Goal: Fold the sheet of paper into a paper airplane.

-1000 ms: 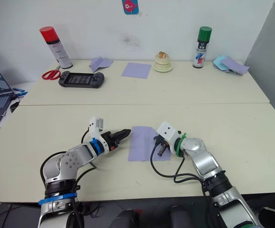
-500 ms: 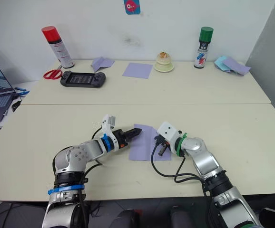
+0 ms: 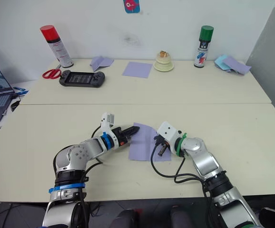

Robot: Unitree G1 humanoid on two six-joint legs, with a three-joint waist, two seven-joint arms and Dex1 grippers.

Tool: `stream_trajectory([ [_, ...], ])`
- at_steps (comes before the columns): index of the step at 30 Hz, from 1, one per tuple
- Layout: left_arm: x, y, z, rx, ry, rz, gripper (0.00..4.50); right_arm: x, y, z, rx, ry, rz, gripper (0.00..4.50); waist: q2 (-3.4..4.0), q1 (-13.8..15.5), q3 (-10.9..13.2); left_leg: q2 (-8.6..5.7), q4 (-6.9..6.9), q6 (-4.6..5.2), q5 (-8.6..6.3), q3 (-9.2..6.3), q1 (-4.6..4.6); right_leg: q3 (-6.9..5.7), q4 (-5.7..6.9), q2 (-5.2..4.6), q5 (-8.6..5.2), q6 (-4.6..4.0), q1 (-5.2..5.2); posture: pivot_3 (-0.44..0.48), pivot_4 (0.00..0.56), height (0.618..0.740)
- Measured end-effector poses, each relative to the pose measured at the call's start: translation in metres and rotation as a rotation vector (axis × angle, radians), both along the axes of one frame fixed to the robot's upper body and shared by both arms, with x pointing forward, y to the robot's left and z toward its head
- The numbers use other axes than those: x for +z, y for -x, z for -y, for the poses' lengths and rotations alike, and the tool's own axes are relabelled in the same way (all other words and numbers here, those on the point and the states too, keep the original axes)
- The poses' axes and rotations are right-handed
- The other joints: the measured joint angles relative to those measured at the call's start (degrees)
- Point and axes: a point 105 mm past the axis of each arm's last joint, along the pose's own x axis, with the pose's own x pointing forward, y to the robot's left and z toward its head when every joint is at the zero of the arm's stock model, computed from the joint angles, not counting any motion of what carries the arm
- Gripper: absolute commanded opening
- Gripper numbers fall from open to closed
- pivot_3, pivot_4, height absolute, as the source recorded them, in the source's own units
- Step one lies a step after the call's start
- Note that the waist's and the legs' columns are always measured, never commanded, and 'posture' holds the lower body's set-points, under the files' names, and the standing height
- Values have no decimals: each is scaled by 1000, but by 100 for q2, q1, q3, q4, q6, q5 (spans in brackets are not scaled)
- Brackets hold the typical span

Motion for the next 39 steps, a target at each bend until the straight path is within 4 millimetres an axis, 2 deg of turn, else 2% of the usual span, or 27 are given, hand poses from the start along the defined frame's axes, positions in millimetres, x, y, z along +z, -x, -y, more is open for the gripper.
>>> stream_trajectory([
  [3, 0, 0, -2, -15, -47, 23, 34, 1, 1, 0, 2, -1, 2, 0, 0, -1, 0, 0, -8, -8, 4, 1, -1, 1, -3, 0, 0, 0, -3, 0, 150, 740],
  [9, 4, -3, 1, -94, -246, 124, 34, 1, 1, -1, 2, -2, 3, 0, -1, -2, 1, 0, -11, -8, 3, 2, -3, 2, -6, 0, 1, -1, -5, 0, 150, 740],
  [17, 30, 2, 24, -281, -632, 444, 34, 1, 1, -1, 1, -2, 2, 0, -1, 0, 1, 0, -16, -4, 1, 3, -2, 4, -9, 0, 0, -1, -5, 0, 150, 740],
  [24, 23, 12, 34, -470, -958, 701, 34, 1, 2, -1, 0, -4, 2, 0, 1, 4, 2, -1, -20, 7, -5, 4, -3, 5, -12, 0, 0, -2, -6, 0, 150, 740],
  [31, 8, 11, 35, -537, -1070, 778, 34, 0, 2, 0, -4, -3, -2, 0, 1, 23, 2, -2, -19, 10, -5, 3, -3, 3, -11, 0, 0, -1, -5, 0, 150, 740],
  [39, -2, 10, 41, -557, -1088, 805, 34, 1, 0, 1, -29, -12, 0, 0, 1, 34, 2, -3, -18, 12, -4, 1, -4, 1, -10, 0, 0, -1, -5, 0, 150, 740],
])
